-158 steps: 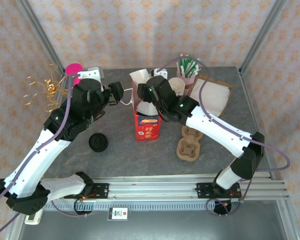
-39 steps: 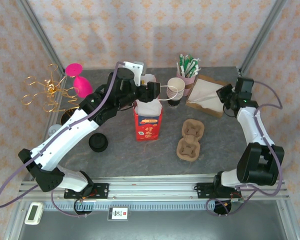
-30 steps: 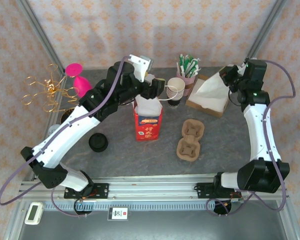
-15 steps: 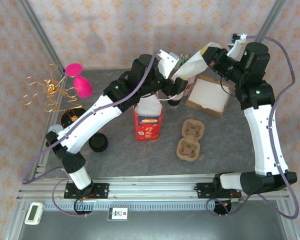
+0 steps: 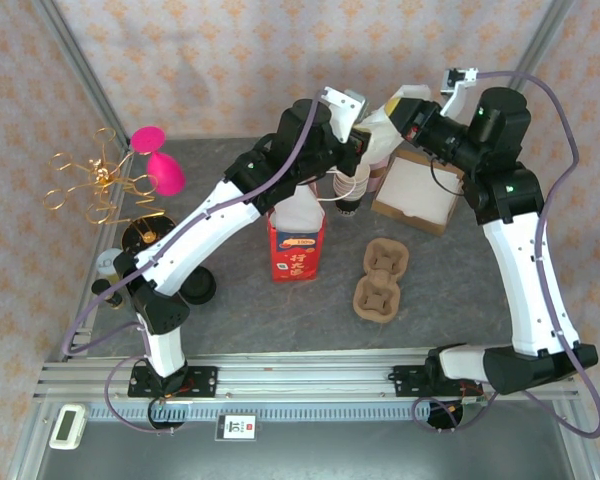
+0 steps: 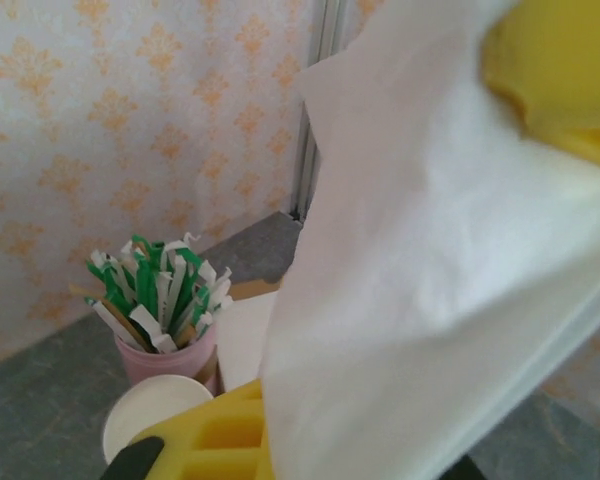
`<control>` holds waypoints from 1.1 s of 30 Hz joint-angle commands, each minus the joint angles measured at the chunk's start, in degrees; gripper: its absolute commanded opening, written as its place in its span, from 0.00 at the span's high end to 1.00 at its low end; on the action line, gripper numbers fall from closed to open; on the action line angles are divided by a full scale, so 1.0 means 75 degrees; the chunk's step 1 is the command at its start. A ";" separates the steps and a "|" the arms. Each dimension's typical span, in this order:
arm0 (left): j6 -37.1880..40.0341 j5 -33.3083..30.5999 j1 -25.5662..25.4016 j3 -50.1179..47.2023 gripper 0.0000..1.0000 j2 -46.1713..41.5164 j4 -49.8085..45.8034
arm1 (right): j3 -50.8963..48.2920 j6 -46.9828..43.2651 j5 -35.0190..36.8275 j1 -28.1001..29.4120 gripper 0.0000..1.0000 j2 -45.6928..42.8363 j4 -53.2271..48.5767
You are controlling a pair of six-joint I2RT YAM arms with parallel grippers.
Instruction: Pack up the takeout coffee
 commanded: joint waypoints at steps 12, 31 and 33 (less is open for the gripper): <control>0.2553 -0.0640 0.0242 -0.0314 1.00 -0.1631 -0.1279 | 0.1216 -0.2283 0.2131 0.0011 0.47 -0.0467 -0.1116; 0.4591 -0.0184 0.0240 -0.2675 1.00 -0.3904 -0.1177 | 0.1464 -0.6867 -0.1304 0.1167 0.20 0.1020 -0.1831; 0.4627 -0.0185 0.0235 -0.2437 1.00 -0.3736 -0.1270 | 0.0762 -0.7236 -0.1135 0.1515 0.19 0.0715 -0.1673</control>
